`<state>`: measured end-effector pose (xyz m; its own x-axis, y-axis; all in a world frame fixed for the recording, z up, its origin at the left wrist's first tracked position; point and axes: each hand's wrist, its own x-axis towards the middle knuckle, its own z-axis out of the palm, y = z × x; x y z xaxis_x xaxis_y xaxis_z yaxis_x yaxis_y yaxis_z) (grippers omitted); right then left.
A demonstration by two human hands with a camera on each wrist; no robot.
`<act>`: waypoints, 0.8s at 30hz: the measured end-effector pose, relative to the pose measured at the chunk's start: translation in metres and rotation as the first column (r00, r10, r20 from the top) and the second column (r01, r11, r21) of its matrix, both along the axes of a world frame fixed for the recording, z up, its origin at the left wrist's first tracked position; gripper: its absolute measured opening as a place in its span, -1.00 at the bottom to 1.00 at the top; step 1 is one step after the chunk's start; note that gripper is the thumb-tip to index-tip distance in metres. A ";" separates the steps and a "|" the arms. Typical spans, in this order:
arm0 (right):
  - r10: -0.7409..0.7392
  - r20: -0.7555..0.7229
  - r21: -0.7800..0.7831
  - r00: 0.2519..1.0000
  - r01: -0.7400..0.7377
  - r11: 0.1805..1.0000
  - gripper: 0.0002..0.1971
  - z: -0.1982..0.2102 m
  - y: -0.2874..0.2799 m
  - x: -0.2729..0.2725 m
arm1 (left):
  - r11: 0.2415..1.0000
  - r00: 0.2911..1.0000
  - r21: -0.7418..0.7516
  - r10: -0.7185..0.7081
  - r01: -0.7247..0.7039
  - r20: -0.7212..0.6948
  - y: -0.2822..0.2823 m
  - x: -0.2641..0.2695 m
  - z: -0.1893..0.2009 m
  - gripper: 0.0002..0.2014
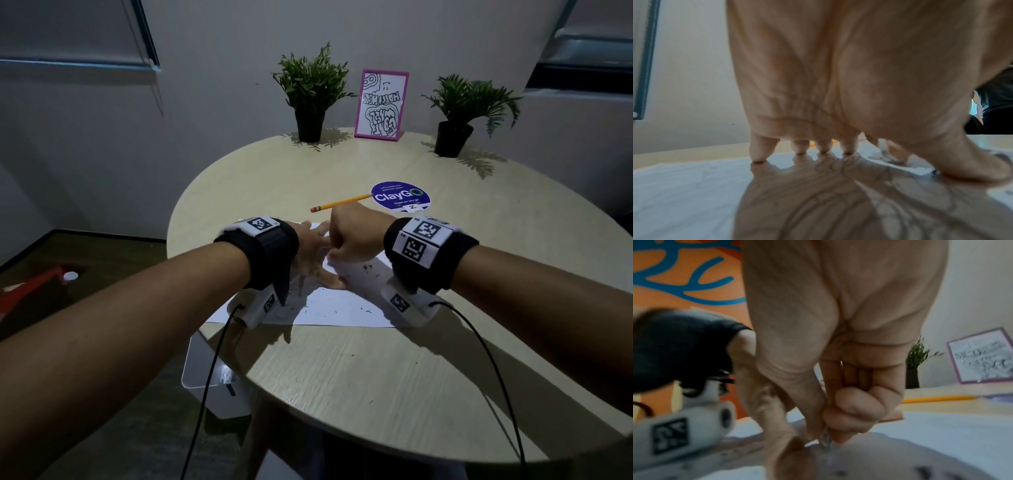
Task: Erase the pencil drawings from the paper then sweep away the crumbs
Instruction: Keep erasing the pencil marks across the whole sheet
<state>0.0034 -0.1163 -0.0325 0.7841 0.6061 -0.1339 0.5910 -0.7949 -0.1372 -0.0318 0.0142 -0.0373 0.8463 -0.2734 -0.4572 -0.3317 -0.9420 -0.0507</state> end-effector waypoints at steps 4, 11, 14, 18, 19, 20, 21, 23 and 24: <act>0.030 -0.007 -0.024 1.000 -0.030 0.999 -0.66 0.002 -0.001 0.001 | 1.000 1.000 -0.014 0.016 -0.016 -0.010 -0.001 -0.001 0.002 -0.07; 0.050 0.056 -0.007 0.997 -0.049 0.999 -0.63 0.002 -0.004 0.005 | 1.000 1.000 -0.003 -0.007 0.007 0.004 -0.001 -0.001 0.000 -0.06; 0.149 -0.017 -0.024 0.989 -0.149 0.988 -0.66 0.001 -0.005 -0.004 | 1.000 1.000 -0.022 -0.015 0.015 -0.003 0.000 -0.001 0.001 -0.16; -0.007 0.080 0.032 0.997 0.004 0.999 -0.77 0.003 -0.017 0.020 | 1.000 1.000 0.013 0.014 -0.014 -0.013 0.000 0.001 -0.002 0.02; -0.050 0.106 0.044 0.993 0.045 0.998 -0.77 0.002 -0.019 0.025 | 1.000 1.000 0.018 0.026 -0.026 -0.016 0.000 0.002 -0.002 0.04; -0.075 0.119 0.050 0.990 0.069 0.996 -0.77 0.001 -0.019 0.028 | 0.999 0.999 0.020 0.036 -0.036 -0.021 0.000 0.002 -0.002 0.05; -0.079 0.121 0.052 0.989 0.074 0.996 -0.77 0.001 -0.019 0.029 | 0.999 0.999 0.022 0.039 -0.038 -0.021 0.000 0.002 -0.002 0.06; -0.026 0.100 0.039 0.995 0.022 0.999 -0.81 0.000 -0.016 0.022 | 0.999 1.000 0.030 0.022 -0.022 -0.010 0.000 0.002 -0.002 0.05; 0.031 0.081 0.029 0.996 -0.033 0.999 -0.83 -0.001 -0.015 0.016 | 1.000 1.000 0.022 0.014 -0.014 -0.008 0.000 0.003 -0.003 0.03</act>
<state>0.0197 -0.1312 -0.0331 0.7717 0.6339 -0.0524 0.6262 -0.7716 -0.1120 -0.0289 0.0145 -0.0402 0.8463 -0.2515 -0.4697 -0.3189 -0.9453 -0.0686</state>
